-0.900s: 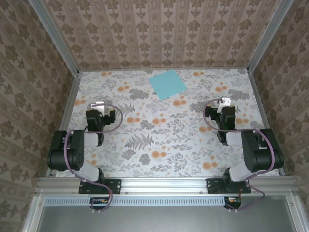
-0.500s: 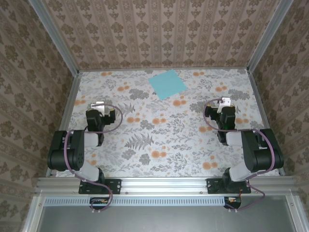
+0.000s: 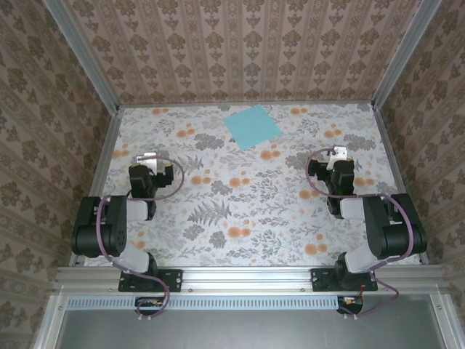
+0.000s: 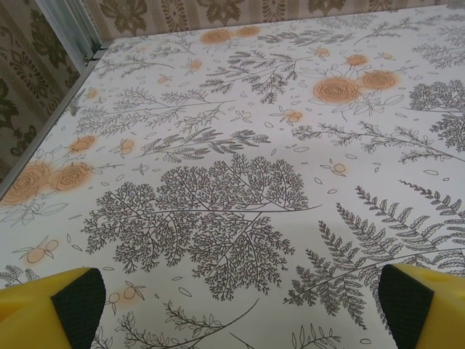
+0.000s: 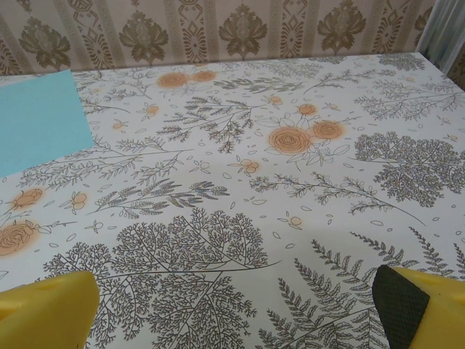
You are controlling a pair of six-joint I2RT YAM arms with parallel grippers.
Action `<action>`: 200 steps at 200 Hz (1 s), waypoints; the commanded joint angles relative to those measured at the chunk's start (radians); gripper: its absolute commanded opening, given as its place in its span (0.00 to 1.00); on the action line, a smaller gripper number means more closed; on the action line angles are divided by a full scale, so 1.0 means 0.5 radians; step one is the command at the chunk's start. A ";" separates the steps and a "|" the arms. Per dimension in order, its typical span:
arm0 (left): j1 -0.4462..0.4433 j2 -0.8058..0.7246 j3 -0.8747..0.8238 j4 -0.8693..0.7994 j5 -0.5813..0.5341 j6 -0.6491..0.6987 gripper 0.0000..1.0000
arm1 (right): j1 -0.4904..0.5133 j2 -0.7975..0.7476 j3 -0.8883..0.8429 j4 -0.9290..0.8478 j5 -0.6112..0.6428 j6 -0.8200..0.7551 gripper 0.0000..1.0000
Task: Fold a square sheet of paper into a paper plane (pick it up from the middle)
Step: Move the square sheet of paper to the center of the table.
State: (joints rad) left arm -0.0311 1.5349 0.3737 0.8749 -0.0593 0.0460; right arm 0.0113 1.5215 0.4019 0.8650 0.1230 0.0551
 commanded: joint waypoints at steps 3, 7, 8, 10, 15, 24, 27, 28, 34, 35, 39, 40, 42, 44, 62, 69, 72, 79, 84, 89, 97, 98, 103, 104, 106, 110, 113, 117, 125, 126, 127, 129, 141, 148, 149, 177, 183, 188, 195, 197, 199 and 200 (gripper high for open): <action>0.016 -0.162 -0.139 0.206 -0.071 -0.033 1.00 | 0.030 -0.086 0.003 -0.074 0.016 -0.018 1.00; 0.016 -0.208 -0.153 0.194 -0.101 -0.046 1.00 | 0.031 -0.132 0.017 -0.145 0.003 -0.028 1.00; 0.018 -0.220 -0.157 0.188 -0.108 -0.049 1.00 | 0.032 -0.145 0.021 -0.166 -0.002 -0.031 1.00; 0.019 -0.244 -0.162 0.175 -0.118 -0.055 1.00 | 0.030 -0.170 0.036 -0.208 -0.013 -0.034 1.00; 0.016 -0.302 -0.169 0.120 -0.145 -0.067 1.00 | 0.034 -0.229 0.070 -0.317 -0.036 -0.043 1.00; 0.016 -0.432 -0.148 -0.057 -0.187 -0.100 1.00 | 0.035 -0.326 0.138 -0.486 -0.084 -0.067 1.00; 0.016 -0.468 -0.130 -0.144 -0.196 -0.118 1.00 | 0.040 -0.350 0.166 -0.548 -0.093 -0.074 1.00; 0.018 -0.485 -0.121 -0.172 -0.200 -0.125 1.00 | 0.042 -0.358 0.170 -0.567 -0.096 -0.077 1.00; 0.017 -0.569 -0.085 -0.323 -0.220 -0.167 1.00 | 0.056 -0.393 0.232 -0.697 -0.105 -0.074 1.00; 0.016 -0.583 -0.078 -0.346 -0.222 -0.172 1.00 | 0.058 -0.396 0.245 -0.721 -0.105 -0.069 1.00; 0.016 -0.634 -0.058 -0.430 -0.233 -0.196 1.00 | 0.067 -0.419 0.294 -0.801 -0.105 -0.038 1.00; 0.014 -0.648 -0.053 -0.450 -0.234 -0.199 1.00 | 0.070 -0.424 0.305 -0.828 -0.104 -0.028 1.00; 0.016 -0.670 -0.043 -0.488 -0.236 -0.215 1.00 | 0.074 -0.432 0.326 -0.867 -0.106 -0.010 1.00; 0.014 -0.697 -0.036 -0.523 -0.242 -0.227 1.00 | 0.078 -0.440 0.351 -0.909 -0.111 0.011 1.00; 0.010 -0.916 0.052 -0.841 -0.254 -0.334 1.00 | 0.129 -0.448 0.588 -1.348 -0.154 0.205 1.00; 0.008 -1.000 0.107 -1.002 -0.258 -0.401 1.00 | 0.147 -0.418 0.706 -1.524 -0.153 0.292 1.00; 0.011 -1.034 0.136 -1.073 -0.258 -0.432 1.00 | 0.154 -0.396 0.752 -1.613 -0.151 0.323 1.00; 0.011 -1.102 0.208 -1.237 -0.246 -0.498 1.00 | 0.179 -0.343 0.867 -1.761 -0.158 0.394 1.00; 0.015 -1.147 0.262 -1.357 -0.244 -0.573 1.00 | 0.202 -0.294 0.951 -1.840 -0.164 0.444 1.00; 0.013 -1.180 0.322 -1.480 -0.250 -0.642 1.00 | 0.227 -0.226 1.021 -1.896 -0.166 0.490 1.00; 0.016 -1.213 0.418 -1.645 -0.264 -0.764 1.00 | 0.274 -0.135 1.105 -1.960 -0.191 0.544 1.00; 0.016 -1.215 0.431 -1.668 -0.268 -0.776 1.00 | 0.282 -0.124 1.119 -1.965 -0.194 0.550 1.00; 0.019 -1.225 0.480 -1.758 -0.272 -0.834 1.00 | 0.319 -0.071 1.175 -1.976 -0.199 0.573 1.00; 0.019 -1.230 0.492 -1.776 -0.273 -0.846 1.00 | 0.325 -0.058 1.184 -1.982 -0.200 0.580 1.00; 0.019 -1.233 0.515 -1.808 -0.274 -0.867 1.00 | 0.340 -0.036 1.207 -1.992 -0.201 0.588 1.00; 0.023 -1.236 0.551 -1.863 -0.272 -0.898 1.00 | 0.368 0.007 1.252 -2.011 -0.200 0.609 1.00; 0.022 -1.240 0.570 -1.895 -0.261 -0.914 1.00 | 0.391 0.042 1.289 -2.025 -0.200 0.627 1.00; 0.022 -1.241 0.599 -1.926 -0.239 -0.914 1.00 | 0.419 0.089 1.339 -2.044 -0.204 0.652 1.00; 0.025 -1.240 0.638 -1.957 -0.165 -0.864 1.00 | 0.465 0.193 1.445 -2.089 -0.214 0.700 1.00; 0.024 -1.241 0.640 -1.962 -0.154 -0.855 1.00 | 0.470 0.199 1.460 -2.094 -0.215 0.707 1.00; 0.025 -1.241 0.644 -1.965 -0.145 -0.849 1.00 | 0.475 0.215 1.476 -2.099 -0.217 0.711 1.00; 0.025 -1.241 0.651 -1.971 -0.124 -0.842 1.00 | 0.487 0.244 1.506 -2.105 -0.218 0.724 1.00; 0.025 -1.233 0.686 -2.012 -0.066 -0.816 1.00 | 0.544 0.412 1.679 -2.174 -0.222 0.790 1.00; 0.026 -1.232 0.704 -2.034 -0.050 -0.817 1.00 | 0.574 0.512 1.774 -2.220 -0.234 0.822 1.00; 0.027 -1.232 0.706 -2.038 -0.047 -0.818 1.00 | 0.576 0.529 1.795 -2.227 -0.238 0.827 1.00; 0.028 -1.199 0.766 -2.154 0.042 -0.760 1.00 | 0.667 0.873 2.152 -2.297 -0.287 0.915 0.99; 0.030 -1.187 0.772 -2.164 0.068 -0.744 1.00 | 0.677 0.938 2.221 -2.308 -0.319 0.936 0.99; 0.028 -1.182 0.775 -2.159 0.090 -0.736 1.00 | 0.680 0.998 2.274 -2.329 -0.342 0.954 0.99; 0.028 -1.172 0.774 -2.148 0.120 -0.729 1.00 | 0.689 1.073 2.358 -2.342 -0.377 0.970 0.97; 0.028 -1.169 0.775 -2.144 0.130 -0.727 1.00 | 0.692 1.095 2.382 -2.348 -0.384 0.974 0.97; 0.030 -1.166 0.775 -2.139 0.139 -0.727 1.00 | 0.695 1.111 2.403 -2.353 -0.389 0.979 0.97; 0.031 -1.165 0.776 -2.135 0.144 -0.727 1.00 | 0.695 1.122 2.414 -2.356 -0.391 0.980 0.97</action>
State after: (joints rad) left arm -0.0242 0.9413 0.7227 -0.1432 -0.0654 -0.3317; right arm 0.3477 1.9900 1.4830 -0.2272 -0.0139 0.4747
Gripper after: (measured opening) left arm 0.997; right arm 0.982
